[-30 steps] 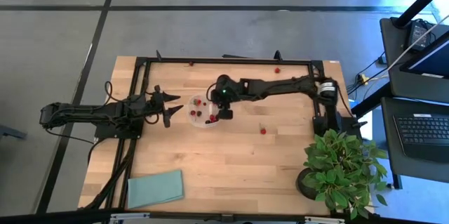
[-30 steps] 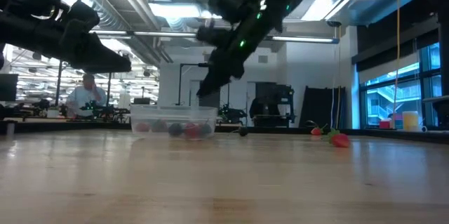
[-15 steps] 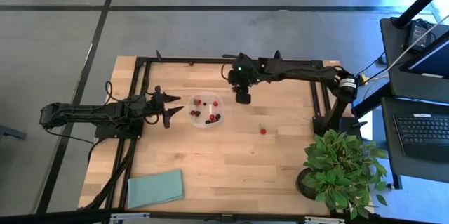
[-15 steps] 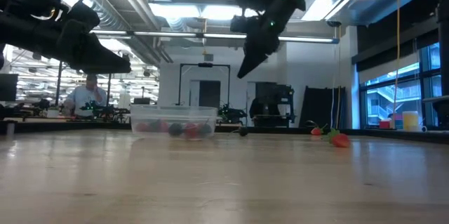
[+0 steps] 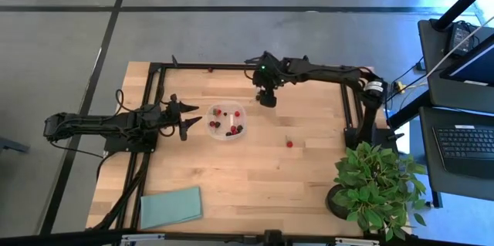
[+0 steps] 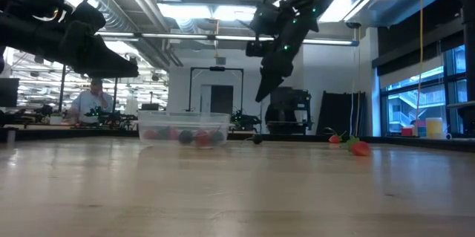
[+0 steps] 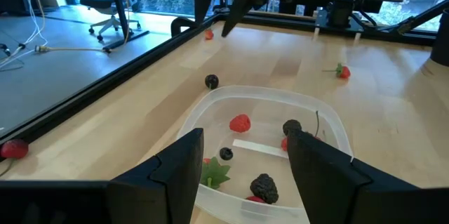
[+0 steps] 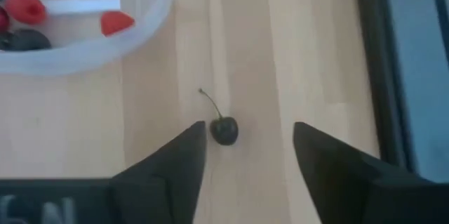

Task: Pick and placing Produce into tupperware
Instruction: Put the black cherry into the transparent container

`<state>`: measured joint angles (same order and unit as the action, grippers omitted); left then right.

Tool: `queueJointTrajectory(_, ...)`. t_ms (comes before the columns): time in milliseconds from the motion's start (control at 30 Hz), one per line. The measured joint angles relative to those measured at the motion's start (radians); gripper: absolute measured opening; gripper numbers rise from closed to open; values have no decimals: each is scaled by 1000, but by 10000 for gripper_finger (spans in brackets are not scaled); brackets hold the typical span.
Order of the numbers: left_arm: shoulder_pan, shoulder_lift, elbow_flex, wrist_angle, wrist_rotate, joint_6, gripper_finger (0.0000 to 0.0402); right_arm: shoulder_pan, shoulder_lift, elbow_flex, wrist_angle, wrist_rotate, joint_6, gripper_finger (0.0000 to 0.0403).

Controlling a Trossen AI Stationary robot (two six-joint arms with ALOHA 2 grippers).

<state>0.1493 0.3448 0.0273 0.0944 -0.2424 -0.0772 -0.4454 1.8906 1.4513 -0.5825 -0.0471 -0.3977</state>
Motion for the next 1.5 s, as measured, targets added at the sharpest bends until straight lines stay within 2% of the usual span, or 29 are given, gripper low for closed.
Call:
queueJointTrajectory(167,0,0,0,0,0,0,199,-6,24,0,24,0,2,273)
queueJointTrajectory(333,0,0,0,-6,0,0,199,-6,51,0,59,0,1,289)
queueJointTrajectory(900,0,0,0,-6,0,-2,199,-11,226,0,58,-3,-6,286)
queueJointTrajectory(1200,0,0,0,-6,0,1,199,-11,249,3,60,-10,-5,285)
queueJointTrajectory(1500,0,0,0,-6,0,1,199,-10,251,2,57,-6,-5,226)
